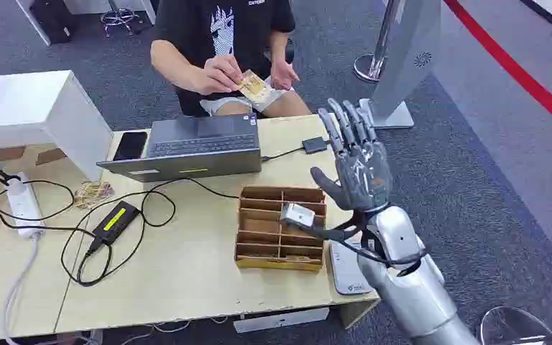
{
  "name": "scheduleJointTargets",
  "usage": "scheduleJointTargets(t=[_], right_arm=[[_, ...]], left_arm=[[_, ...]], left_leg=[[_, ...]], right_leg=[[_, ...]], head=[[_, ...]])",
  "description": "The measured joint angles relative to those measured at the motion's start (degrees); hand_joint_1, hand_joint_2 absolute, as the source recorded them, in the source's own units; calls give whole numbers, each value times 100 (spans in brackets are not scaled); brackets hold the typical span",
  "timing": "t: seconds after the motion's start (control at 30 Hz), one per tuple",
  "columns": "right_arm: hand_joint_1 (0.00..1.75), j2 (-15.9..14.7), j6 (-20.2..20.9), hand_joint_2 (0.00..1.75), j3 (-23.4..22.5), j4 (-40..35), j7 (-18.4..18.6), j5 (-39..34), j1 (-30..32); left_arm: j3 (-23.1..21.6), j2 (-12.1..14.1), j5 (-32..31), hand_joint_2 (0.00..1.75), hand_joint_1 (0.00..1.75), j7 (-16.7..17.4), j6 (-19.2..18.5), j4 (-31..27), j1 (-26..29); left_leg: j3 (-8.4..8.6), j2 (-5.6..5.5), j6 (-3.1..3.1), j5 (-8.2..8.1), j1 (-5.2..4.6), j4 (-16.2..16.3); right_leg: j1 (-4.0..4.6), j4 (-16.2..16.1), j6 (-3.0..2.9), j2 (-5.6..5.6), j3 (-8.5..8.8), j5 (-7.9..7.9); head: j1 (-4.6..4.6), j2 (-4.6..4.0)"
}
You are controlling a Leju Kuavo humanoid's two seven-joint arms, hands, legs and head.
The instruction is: Pass the card to the sensor for recognition and then transmit it.
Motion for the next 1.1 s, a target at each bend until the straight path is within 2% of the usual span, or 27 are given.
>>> scheduleJointTargets(t=[0.17, 0.27, 0.37, 0.6, 0.63, 0.67, 0.77, 1.1], right_arm=[[0, -4, -72, 175, 107, 665, 83, 146, -508], [0, -4, -241, 175, 122, 1246, 184, 278, -818], [0, 35, -574, 175, 103, 1873, 96, 313, -1069], [0, 280, -669, 175, 76, 2346, 33, 411, -1131], [47, 302, -662, 175, 74, 2373, 35, 411, -1136], [141, 326, -656, 175, 74, 2395, 35, 409, -1138], [171, 383, -604, 175, 74, 2452, 42, 387, -1149], [175, 468, -468, 175, 74, 2467, 24, 376, -1153]], left_arm=[[-100, 22, -26, 175, 0, -13, -19, 0, 1], [-192, 31, -42, 175, 0, -52, -33, 0, -11], [-249, 33, -48, 175, 0, -59, -35, 0, -11], [-310, 41, -50, 175, 0, -61, -31, 0, -20], [-312, 42, -52, 175, 0, -63, -31, 0, -19], [-317, 44, -52, 175, 0, -68, -31, 0, -18], [-337, 44, -52, 175, 0, -68, -24, 0, -19], [-345, 44, -52, 175, 0, -59, -24, 0, -17]], left_leg=[[-2, -2, -1, -1, 0, 0], [-5, -2, -1, -1, 0, 0], [-6, -2, 0, -1, 0, 0], [-7, -3, -1, -1, 0, 0], [-8, -3, -1, -1, 1, 0], [-8, -3, -1, -1, 1, -1], [-8, -3, -1, -2, 1, -1], [-10, -3, -1, -1, 0, 0]], right_leg=[[1, 0, 0, -1, -1, 0], [1, 0, 0, 0, -4, -1], [0, 0, 0, 0, -4, -1], [1, 0, 0, -1, -7, -2], [1, 0, 0, -1, -8, -2], [2, 0, 0, -1, -8, -2], [2, 0, 0, 1, -8, -2], [1, 0, 0, -1, -9, -2]], head=[[0, 0], [2, 2], [0, 2], [0, 0], [0, 0], [0, 2], [0, 0], [0, 0]])
